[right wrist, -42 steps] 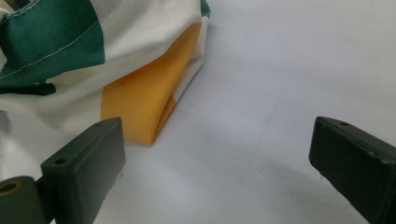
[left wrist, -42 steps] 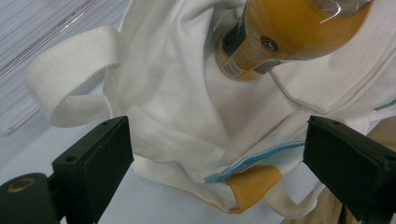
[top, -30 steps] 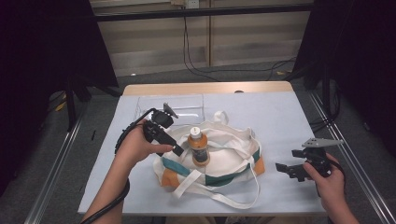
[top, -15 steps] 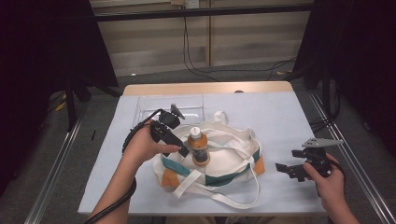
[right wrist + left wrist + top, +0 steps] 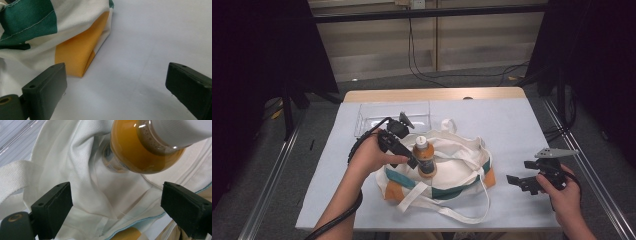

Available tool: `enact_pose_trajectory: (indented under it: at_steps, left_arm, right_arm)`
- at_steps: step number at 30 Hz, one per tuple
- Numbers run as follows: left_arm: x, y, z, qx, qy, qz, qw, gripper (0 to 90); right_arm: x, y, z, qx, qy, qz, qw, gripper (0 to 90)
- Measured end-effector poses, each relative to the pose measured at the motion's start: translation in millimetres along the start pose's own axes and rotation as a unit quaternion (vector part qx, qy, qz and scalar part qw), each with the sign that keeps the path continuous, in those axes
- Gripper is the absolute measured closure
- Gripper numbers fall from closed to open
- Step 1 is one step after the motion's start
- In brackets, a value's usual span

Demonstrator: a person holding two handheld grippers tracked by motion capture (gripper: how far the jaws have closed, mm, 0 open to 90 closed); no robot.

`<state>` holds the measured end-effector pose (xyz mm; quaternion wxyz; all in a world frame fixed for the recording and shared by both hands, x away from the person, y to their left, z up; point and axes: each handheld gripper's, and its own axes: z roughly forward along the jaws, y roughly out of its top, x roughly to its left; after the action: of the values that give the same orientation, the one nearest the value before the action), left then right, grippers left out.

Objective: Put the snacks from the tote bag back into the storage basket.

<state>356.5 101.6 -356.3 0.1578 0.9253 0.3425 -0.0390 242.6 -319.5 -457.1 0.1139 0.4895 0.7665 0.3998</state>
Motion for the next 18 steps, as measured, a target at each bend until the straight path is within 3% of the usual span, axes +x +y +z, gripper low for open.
enact_pose_trajectory:
  at_steps: [18]
  left_arm:
    - [-2.5,8.0,1.5,0.001,-0.002,0.011,0.9999,11.5]
  right_arm:
    - [-0.2,-0.2,1.0,0.000,0.001,0.001,1.0000,3.5]
